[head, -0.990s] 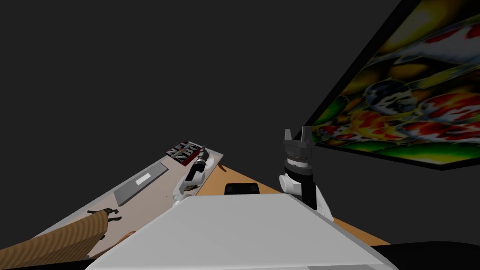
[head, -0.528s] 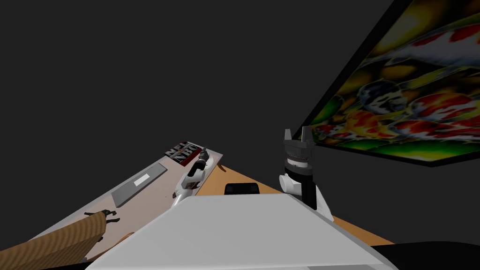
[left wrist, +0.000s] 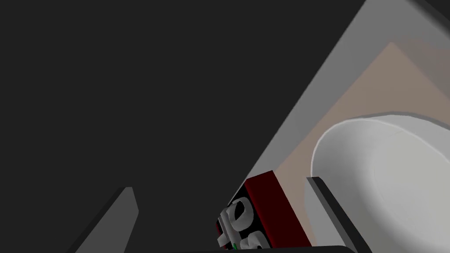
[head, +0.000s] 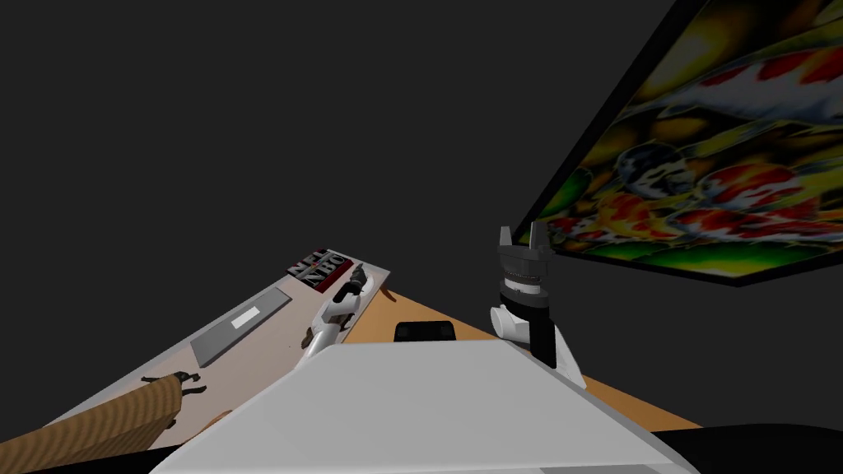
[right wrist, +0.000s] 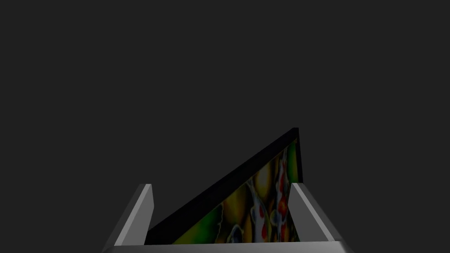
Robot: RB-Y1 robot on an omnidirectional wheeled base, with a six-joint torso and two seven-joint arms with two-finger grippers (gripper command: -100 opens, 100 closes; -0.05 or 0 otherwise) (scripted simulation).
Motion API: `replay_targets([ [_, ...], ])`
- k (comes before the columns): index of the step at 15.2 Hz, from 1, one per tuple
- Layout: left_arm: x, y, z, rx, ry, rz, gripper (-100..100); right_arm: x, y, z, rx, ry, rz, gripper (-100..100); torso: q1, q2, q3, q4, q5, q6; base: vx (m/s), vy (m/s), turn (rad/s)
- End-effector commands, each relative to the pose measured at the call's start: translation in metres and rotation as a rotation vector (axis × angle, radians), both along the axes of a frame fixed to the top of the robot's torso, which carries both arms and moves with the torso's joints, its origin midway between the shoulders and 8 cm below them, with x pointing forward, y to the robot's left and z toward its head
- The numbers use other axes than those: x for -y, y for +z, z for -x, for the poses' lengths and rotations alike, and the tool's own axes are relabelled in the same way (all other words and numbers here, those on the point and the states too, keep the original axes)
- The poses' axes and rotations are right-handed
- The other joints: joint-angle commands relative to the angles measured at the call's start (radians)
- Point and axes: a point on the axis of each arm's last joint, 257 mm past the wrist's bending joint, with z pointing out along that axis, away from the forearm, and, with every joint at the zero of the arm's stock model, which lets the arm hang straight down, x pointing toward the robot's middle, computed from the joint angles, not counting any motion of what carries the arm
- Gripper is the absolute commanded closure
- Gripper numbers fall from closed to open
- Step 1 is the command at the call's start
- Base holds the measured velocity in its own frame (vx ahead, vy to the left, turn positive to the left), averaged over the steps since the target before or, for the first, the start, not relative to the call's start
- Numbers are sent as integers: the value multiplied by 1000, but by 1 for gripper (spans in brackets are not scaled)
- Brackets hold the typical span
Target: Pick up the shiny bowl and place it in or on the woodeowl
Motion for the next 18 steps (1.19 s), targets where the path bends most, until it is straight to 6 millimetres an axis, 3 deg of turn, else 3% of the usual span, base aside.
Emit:
replay_targets([
  [1,-9,-19,4,-58,22,18,-100,0,0,0,0,0,0,0,0,0,0,0,0,0,-10,-8,-27],
  [4,-19,-45,11,-138,52,43,-100,0,0,0,0,0,0,0,0,0,0,0,0,0,-8,-8,-18],
  [5,-23,-44,4,-149,64,57,-100,0,0,0,0,0,0,0,0,0,0,0,0,0,-11,-11,-38],
  [6,-26,-59,13,-192,76,64,-100,0,0,0,0,0,0,0,0,0,0,0,0,0,-10,-10,-33],
  [13,-37,-86,21,-303,124,111,-100,0,0,0,0,0,0,0,0,0,0,0,0,0,-2,-2,-12],
  [18,-43,-112,37,-391,160,142,-100,0,0,0,0,0,0,0,1,-1,0,0,0,0,2,0,-15],
])
